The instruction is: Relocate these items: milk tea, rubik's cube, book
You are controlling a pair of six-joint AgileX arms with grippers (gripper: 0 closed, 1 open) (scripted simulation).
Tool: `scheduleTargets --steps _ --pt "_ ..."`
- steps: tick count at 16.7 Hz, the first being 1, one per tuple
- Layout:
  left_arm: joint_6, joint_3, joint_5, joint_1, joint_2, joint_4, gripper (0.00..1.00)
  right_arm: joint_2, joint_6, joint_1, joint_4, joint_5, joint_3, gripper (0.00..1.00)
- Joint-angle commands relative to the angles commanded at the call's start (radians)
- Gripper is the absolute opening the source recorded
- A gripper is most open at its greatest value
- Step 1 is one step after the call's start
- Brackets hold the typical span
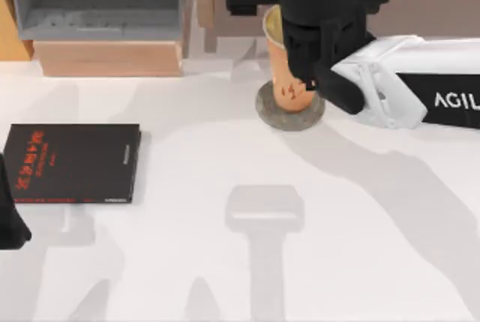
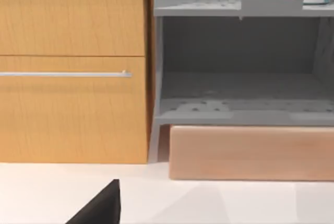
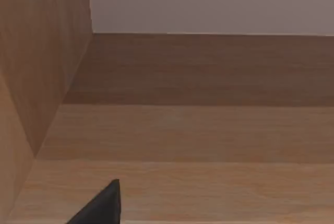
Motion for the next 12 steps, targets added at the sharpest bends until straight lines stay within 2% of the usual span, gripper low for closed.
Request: scheduleTargets --steps 6,12 --pt "0.0 0.0 0.0 0.0 0.0 0.0 1.0 0.067 -0.097 -0.232 -0.741 -0.189 0.429 1.0" --pt "0.0 0.0 0.0 0.0 0.0 0.0 1.0 0.201 -0.315 -0.562 -1.478 -0.431 0.789 1.0"
